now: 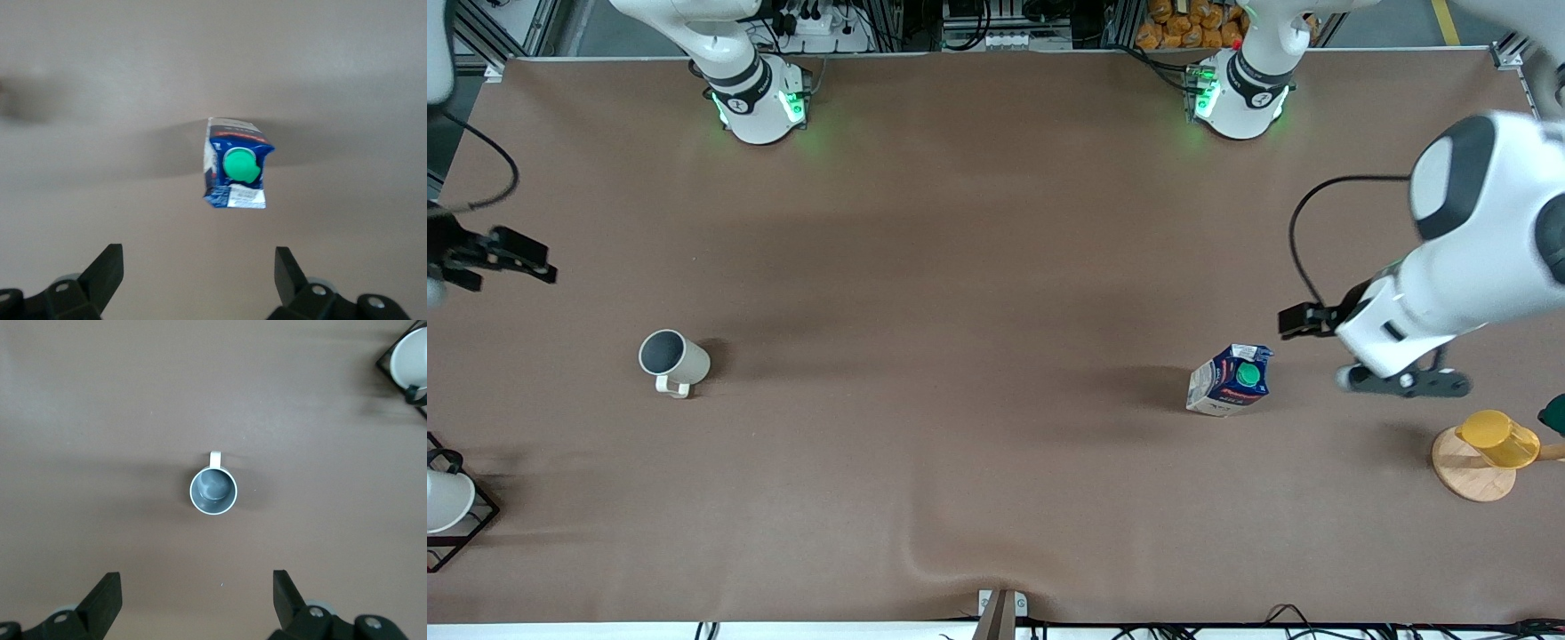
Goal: Place milk next to cup
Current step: 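Lower the left gripper onto the milk carton while the right gripper reaches the mug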
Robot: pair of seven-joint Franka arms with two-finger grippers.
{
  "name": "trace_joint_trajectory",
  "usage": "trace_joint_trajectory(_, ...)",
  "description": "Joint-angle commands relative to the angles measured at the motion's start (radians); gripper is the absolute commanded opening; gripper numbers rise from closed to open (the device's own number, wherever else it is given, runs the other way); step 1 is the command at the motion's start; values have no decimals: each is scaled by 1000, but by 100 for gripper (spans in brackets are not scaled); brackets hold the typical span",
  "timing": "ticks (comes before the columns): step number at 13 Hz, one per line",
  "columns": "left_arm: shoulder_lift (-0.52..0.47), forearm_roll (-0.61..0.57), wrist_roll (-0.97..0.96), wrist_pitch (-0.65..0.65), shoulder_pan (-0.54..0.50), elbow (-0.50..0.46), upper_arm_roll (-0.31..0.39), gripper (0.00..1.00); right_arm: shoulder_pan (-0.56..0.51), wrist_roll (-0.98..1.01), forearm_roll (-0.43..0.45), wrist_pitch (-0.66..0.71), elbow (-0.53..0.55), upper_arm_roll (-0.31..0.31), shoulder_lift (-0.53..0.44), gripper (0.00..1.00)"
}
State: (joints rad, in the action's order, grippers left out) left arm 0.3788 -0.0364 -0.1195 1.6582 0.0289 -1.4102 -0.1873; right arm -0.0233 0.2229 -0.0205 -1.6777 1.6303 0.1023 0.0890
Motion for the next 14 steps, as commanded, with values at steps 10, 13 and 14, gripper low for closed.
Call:
trace_joint_trajectory(10,206,-172,35,98,100,34,-1,100,-99,3,-41,-120,-17,7,276,100)
trace_joint_trajectory(13,242,-168,37,98,100,34,-1,100,-96,87,-42,-172,-15,3,369,100)
trace_joint_trajectory(14,255,-165,37,98,100,34,-1,100,-93,92,-42,-213,-15,3,403,100)
